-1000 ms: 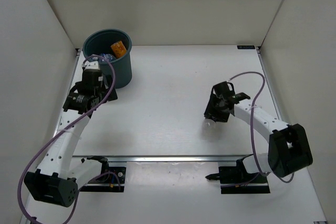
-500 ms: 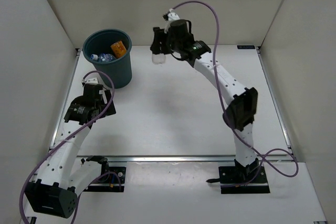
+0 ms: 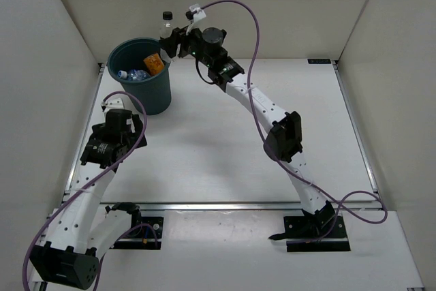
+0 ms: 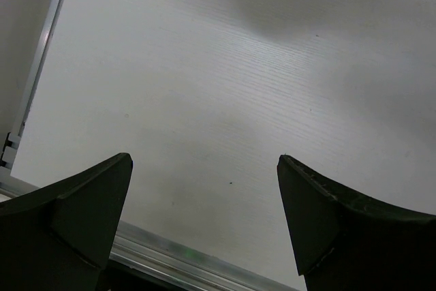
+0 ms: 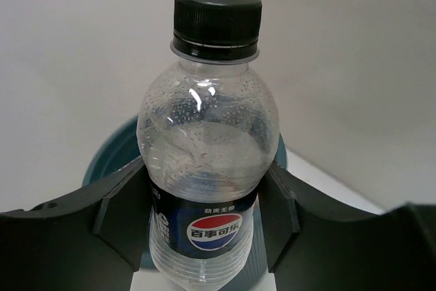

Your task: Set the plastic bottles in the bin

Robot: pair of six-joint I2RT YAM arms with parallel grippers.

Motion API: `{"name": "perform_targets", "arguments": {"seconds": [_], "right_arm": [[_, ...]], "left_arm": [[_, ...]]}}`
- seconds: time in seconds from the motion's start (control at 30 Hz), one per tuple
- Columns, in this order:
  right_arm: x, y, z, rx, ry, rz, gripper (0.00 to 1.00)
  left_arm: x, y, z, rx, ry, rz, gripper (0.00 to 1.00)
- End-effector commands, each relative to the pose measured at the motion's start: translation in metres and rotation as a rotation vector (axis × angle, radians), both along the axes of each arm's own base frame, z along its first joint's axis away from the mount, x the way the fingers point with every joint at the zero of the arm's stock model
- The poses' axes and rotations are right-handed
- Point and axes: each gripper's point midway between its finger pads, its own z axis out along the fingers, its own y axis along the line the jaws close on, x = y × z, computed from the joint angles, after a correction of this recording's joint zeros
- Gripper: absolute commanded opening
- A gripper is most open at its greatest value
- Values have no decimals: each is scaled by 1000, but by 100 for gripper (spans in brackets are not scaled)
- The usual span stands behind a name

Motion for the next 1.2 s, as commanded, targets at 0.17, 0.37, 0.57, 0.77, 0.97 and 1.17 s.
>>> {"name": "perform_targets", "arguments": {"seconds": [0.17, 0.37, 0.57, 0.77, 0.97, 1.17], "right_arm": [[-23, 28, 66, 265, -319, 52, 34], [-20, 49, 39, 284, -327, 44, 31], [-12, 50, 24, 294, -274, 46, 65], [-2, 31, 35, 254, -253, 32, 99], [-4, 12, 51, 217, -166, 39, 99], [-10, 25, 31, 166, -97, 75, 42]], "left_arm": [[-2, 3, -5, 22, -27, 10, 99], [-3, 11, -2, 56, -36, 35, 99], [-6, 9, -9, 59, -6, 20, 99], [0, -1, -9, 26, -12, -11, 99], [6, -5, 2, -6, -50, -19, 99], [3, 0, 0, -10, -37, 4, 99]]}}
